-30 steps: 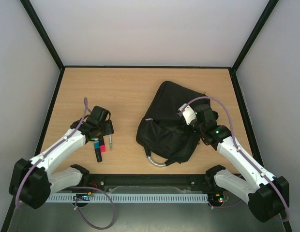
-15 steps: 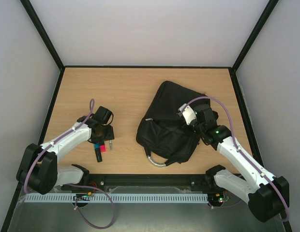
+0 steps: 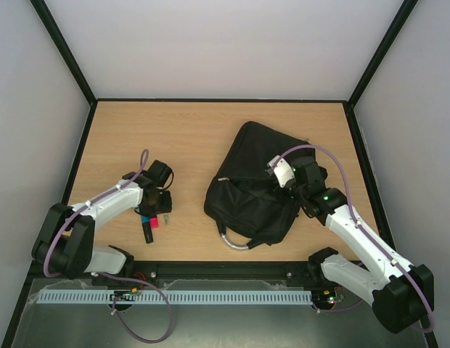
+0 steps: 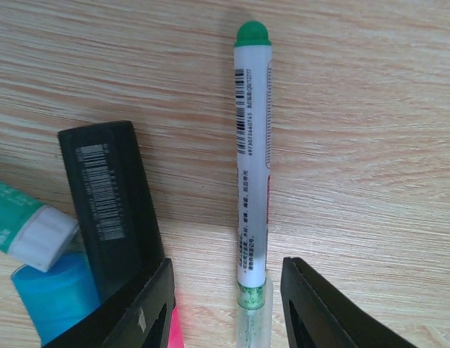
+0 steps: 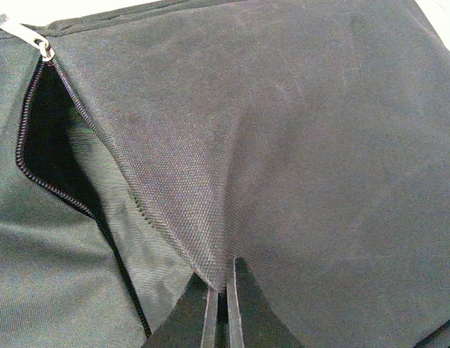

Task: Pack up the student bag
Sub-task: Pick up the stationery from the center of the board.

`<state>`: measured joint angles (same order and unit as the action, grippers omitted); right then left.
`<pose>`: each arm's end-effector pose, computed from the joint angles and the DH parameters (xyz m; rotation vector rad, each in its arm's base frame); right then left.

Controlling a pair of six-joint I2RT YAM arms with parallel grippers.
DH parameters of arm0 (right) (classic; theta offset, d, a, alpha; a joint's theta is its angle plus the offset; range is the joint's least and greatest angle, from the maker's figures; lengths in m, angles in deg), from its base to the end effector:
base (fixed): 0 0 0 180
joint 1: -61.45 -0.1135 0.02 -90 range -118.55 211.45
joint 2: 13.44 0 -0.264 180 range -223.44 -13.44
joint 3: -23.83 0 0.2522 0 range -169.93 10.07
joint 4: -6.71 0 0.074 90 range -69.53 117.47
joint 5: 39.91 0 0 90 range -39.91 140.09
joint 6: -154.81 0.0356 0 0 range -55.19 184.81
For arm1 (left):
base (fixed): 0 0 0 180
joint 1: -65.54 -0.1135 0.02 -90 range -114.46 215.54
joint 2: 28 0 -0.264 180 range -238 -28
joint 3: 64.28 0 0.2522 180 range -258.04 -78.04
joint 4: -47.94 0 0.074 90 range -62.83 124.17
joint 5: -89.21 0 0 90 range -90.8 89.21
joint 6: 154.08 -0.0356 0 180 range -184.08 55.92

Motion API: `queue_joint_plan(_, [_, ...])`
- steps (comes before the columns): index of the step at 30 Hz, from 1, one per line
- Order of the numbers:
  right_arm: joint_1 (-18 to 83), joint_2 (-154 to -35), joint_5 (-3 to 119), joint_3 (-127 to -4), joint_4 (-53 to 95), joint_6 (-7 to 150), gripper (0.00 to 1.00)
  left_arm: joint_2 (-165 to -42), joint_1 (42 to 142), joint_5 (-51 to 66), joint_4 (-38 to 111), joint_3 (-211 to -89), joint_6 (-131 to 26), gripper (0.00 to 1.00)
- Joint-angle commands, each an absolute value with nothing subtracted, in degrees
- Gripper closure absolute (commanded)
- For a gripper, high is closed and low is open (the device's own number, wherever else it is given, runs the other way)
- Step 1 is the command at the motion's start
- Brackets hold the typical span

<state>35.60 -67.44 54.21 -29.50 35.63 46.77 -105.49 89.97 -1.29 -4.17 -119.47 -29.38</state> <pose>0.1899 0.0948 0.2701 -0.8213 1.9214 0.1578 0.2055 -0.0930 0.1700 -0.2608 2.8832 -0.1846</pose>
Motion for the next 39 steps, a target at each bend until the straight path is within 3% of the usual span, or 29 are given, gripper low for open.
queue_joint_plan(1, [34.99,-66.41,57.36,-29.34,35.68,46.27,0.99,-108.11,91.20,-0.17,-4.23,-120.75,-30.37,0.58])
queue_joint_plan(20, [34.99,-66.36,57.29,-29.33,35.77,46.18,0.99,-115.39,98.51,-0.01,-1.57,-122.52,-30.12,0.83])
queue_joint_plan(32, [34.99,-66.31,57.25,-29.37,35.75,46.18,0.99,-117.59,107.11,4.35,-2.45,-125.41,-31.91,0.93])
queue_joint_plan(37, [34.99,-66.01,57.24,-29.30,35.68,46.10,0.99,-119.54,107.03,0.61,-3.49,-124.29,-31.09,0.87])
queue_joint_plan(39, [34.98,-66.08,57.31,-29.28,35.72,46.09,0.99,-120.80,107.09,-0.41,-3.28,-124.79,-30.58,0.79])
